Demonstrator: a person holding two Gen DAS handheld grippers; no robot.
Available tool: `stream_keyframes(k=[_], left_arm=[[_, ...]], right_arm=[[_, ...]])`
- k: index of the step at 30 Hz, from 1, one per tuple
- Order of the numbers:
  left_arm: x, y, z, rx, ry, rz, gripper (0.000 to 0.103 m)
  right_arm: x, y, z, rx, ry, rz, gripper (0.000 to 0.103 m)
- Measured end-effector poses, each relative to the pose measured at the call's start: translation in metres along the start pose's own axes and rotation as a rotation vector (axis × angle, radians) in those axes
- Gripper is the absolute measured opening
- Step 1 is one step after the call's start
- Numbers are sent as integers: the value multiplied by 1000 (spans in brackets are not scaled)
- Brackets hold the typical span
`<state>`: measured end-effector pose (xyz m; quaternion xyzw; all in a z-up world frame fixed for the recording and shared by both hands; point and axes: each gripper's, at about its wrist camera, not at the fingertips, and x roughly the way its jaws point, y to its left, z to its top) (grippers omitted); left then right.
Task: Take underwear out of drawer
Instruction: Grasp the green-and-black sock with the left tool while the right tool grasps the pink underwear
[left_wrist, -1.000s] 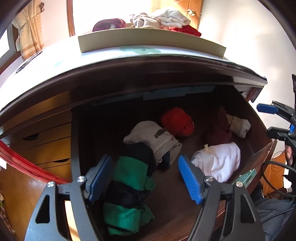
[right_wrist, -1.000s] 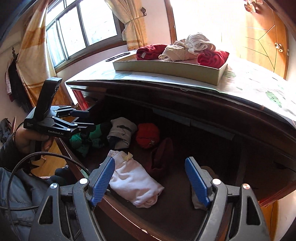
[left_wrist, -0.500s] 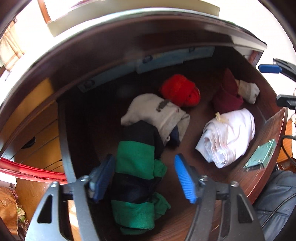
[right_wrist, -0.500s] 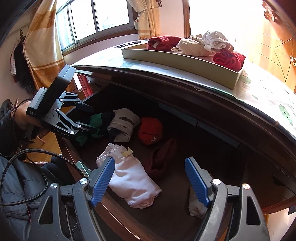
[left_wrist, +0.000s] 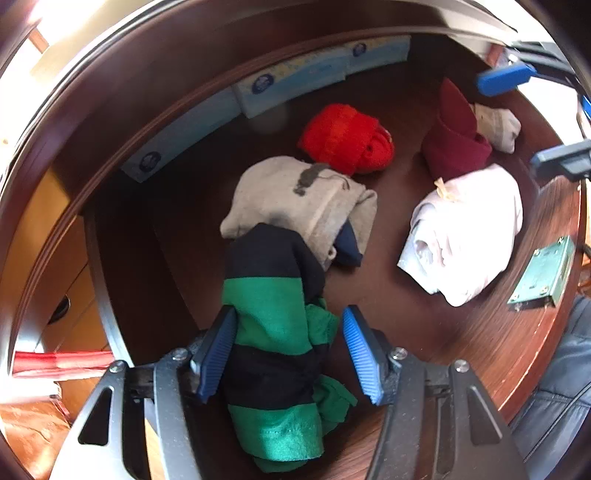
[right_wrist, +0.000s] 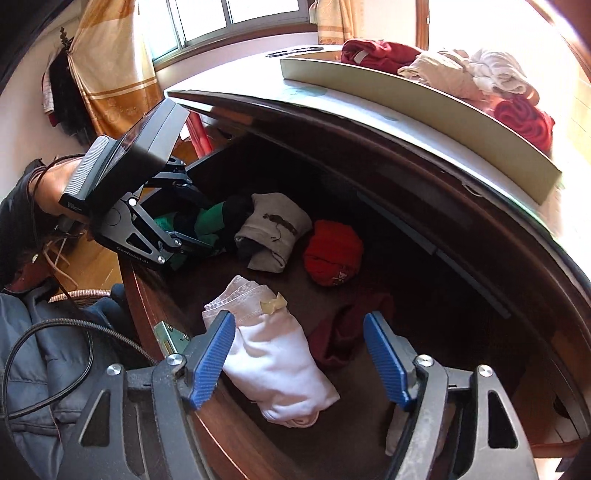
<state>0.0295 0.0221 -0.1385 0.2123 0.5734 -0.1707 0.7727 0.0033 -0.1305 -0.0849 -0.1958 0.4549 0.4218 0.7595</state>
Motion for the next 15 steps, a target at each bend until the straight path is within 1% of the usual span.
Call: stream_keyframes(k=[3,5,6,7,8,9,11,13,15], left_arm=[[2,-3,2,30,8,3,59],[3,-3,3,43,13,5,59],[3,-4,4,47,12,3,59],[4,-6,4,54,12,3,58],[5,-6,4,58,15,-1,53],[8,-7,8,59,18,-2,51],[9,-7,9,62,19,-8,51],[9,-6,10,65,20,-13,51],[11,-5,11,66,24,-34,51]], right_arm=[[18,8,13,-55,64,13,69],[32,12,19,-79,124,62,68],[37,15,22,-95,140,60,68],[43,17,24,-113,160,53,65],[49,19,26,-124,183,58,60],[54,20,28,-127,203,66,59],[62,21,32,-137,228,62,58],[72,22,33,-144,277,80,58],[81,25,33,-157,312,89,58]])
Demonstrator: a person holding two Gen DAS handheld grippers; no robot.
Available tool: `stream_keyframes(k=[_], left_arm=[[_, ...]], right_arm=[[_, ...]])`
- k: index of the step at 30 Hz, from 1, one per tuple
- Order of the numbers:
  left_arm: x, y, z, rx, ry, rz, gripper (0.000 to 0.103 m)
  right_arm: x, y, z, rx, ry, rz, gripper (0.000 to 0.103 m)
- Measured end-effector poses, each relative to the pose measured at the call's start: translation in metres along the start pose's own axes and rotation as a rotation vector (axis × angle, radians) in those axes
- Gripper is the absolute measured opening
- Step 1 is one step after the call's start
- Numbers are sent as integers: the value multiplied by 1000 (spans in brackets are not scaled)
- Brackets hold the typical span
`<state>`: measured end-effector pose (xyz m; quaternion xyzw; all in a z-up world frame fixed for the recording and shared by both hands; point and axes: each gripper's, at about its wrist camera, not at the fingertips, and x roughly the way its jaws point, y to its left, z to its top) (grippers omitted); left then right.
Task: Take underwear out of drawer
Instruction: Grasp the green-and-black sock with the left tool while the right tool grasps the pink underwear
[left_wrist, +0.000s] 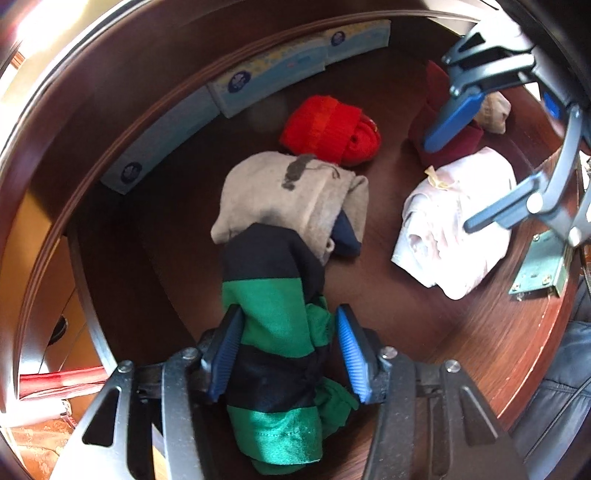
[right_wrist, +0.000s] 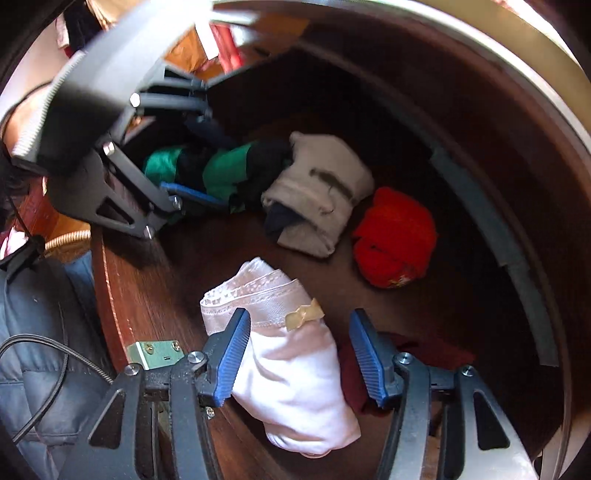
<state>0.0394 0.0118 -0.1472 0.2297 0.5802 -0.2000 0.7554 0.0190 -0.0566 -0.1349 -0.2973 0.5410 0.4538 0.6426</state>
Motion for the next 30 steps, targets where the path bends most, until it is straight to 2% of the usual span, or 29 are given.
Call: stream_keyframes(k=[7,9,13,15,17,19,23,30], left_arm=[[12,11,3,-6,26,-40,52],[14,11,5,6,40,-48,59],[21,8,9,30,63,-42,63],[22,8,10,34,64,-46,64],[25,7,11,33,60,-50,63],[24,11,8,26,52,-46,59],[24,13,0,3,38,-42,40],[21,21,-8,-29,0,-30,25]], right_arm=[[21,-6,8,24,82,31,55],[27,-11,14,41,93,36,54],[37,-9,16,41,121,54,54],[44,-9,18,43,129,56,51],[47,-9,18,55,124,67,44],[47,-8,18,66,111,77,38],[44,-4,14,84,66,72,26],[30,-9,10,138,-25,54,21]])
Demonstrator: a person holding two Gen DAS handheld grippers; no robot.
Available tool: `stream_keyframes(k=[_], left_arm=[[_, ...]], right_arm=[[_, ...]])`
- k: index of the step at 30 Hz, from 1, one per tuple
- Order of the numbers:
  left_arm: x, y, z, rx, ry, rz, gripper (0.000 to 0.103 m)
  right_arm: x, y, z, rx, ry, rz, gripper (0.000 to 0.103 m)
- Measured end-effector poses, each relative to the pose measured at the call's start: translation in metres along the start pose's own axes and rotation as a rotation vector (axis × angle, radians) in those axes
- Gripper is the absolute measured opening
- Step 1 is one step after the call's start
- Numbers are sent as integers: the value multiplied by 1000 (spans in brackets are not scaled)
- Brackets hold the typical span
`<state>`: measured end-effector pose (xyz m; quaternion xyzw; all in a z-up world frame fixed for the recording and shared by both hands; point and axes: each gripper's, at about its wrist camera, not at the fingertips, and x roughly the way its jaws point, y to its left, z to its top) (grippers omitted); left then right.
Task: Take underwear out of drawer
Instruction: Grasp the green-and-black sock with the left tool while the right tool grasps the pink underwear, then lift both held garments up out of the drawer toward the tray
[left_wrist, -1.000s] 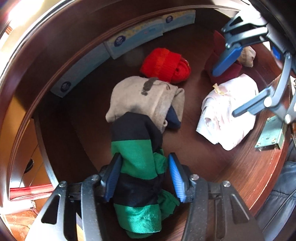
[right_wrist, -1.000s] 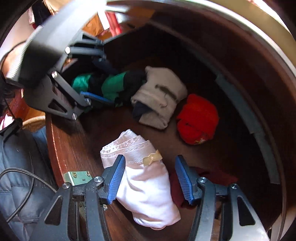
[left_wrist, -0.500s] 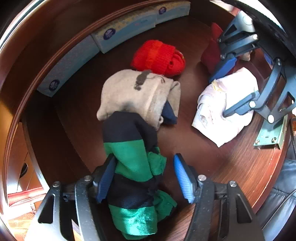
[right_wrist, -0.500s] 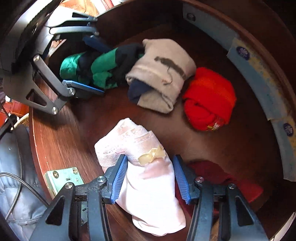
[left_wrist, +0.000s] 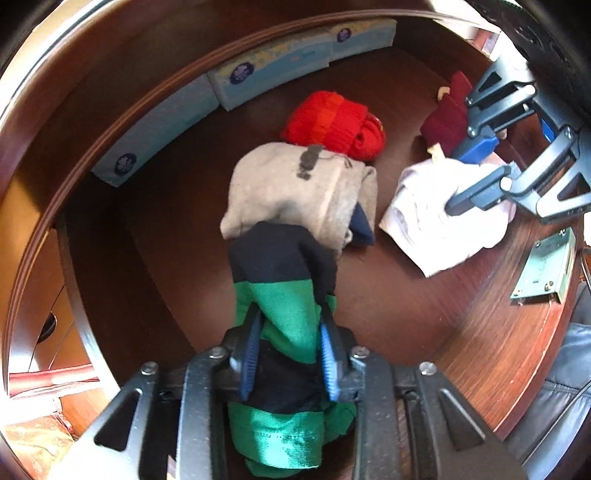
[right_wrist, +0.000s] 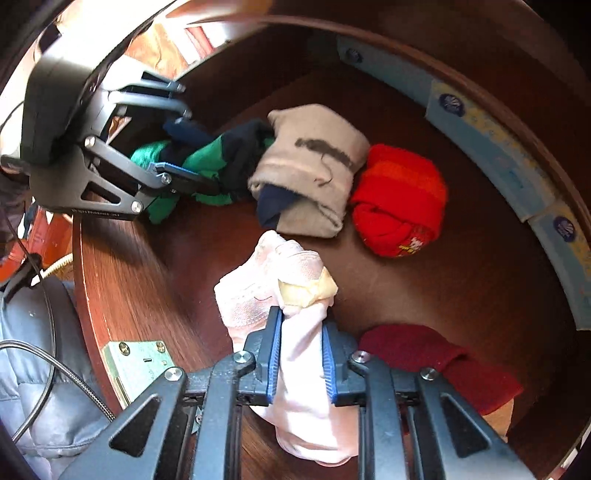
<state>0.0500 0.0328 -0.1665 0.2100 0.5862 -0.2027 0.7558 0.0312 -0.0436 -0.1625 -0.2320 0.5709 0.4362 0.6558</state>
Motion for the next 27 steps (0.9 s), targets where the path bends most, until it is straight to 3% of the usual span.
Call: stream_keyframes(k=[9,13,20,27], left_arm=[[-20,8,-26,-88,-106,26,20],[-33,6,-40,-121,-159,46,19],[-44,3,-55,-166,-247,98,18],[-58,2,-66,-227,-320,115,18]], right_arm=[[-26,-5,-4,44,-154,-46,21],[-29,14,-7,27,-194,-89,21],[-49,6,-39,89,-276,-42,21],[-64,-10,-47,107,-341,-30,21]])
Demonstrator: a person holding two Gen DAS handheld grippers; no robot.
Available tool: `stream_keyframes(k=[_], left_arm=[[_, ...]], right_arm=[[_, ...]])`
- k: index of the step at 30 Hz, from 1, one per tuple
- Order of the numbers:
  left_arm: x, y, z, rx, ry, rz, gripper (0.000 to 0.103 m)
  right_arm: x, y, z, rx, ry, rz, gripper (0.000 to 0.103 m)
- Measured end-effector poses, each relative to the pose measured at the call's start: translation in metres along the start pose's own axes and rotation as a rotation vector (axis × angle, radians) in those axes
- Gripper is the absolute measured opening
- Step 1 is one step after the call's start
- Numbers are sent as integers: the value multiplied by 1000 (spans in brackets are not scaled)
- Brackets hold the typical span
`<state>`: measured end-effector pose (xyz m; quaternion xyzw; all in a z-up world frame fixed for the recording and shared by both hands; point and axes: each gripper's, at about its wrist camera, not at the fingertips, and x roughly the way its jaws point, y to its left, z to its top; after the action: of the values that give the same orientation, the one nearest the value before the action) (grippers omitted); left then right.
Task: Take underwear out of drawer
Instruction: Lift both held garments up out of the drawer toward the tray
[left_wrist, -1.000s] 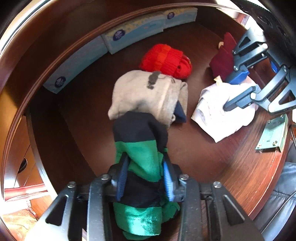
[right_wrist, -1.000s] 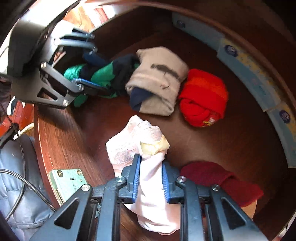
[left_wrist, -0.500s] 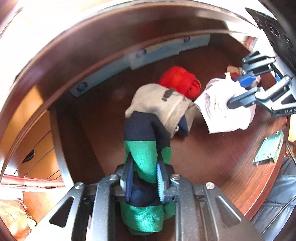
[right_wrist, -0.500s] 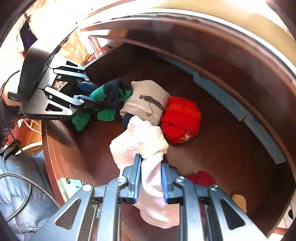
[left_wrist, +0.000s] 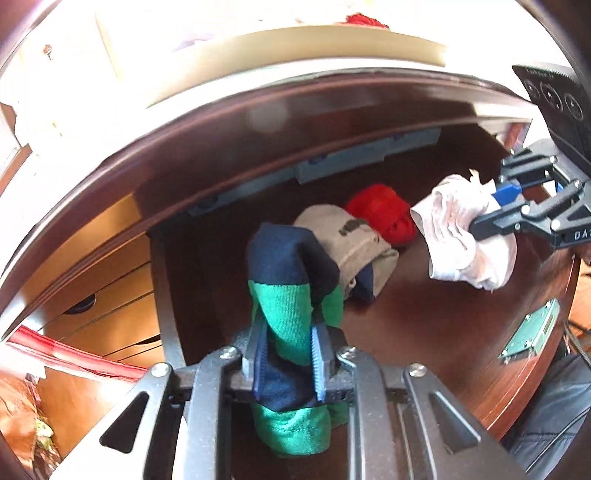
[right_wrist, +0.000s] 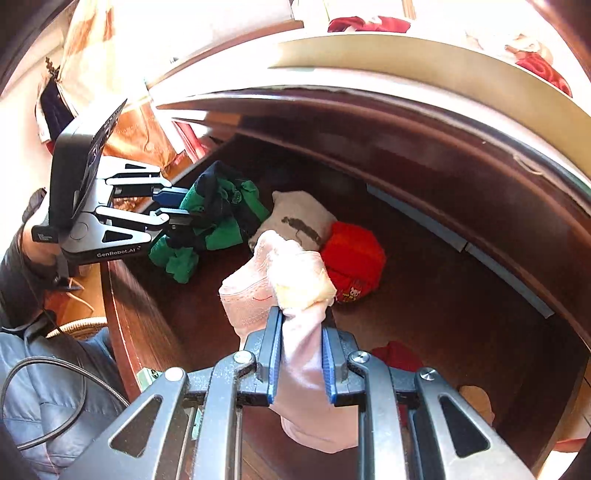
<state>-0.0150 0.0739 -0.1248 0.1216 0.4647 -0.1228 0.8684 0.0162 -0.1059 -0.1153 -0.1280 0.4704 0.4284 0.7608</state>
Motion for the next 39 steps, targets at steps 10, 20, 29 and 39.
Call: stream_keyframes(k=[10,20,29,39], left_arm=[[-20,1,-17,-72,-71,10,18],[-40,18,-12,-125,-135,29,17],[-50,22,-16,-171,-184,22,17],[-65,23,-20,-219,-269,19,17]], right_arm=[[-24,-4,-9,19,-78,-12,21],[-55,-14,-15,59,-173,-25,21],[-71,-22,-23,80,-267,-42,21],[-80,-23,-25,85,-359,-52,21]])
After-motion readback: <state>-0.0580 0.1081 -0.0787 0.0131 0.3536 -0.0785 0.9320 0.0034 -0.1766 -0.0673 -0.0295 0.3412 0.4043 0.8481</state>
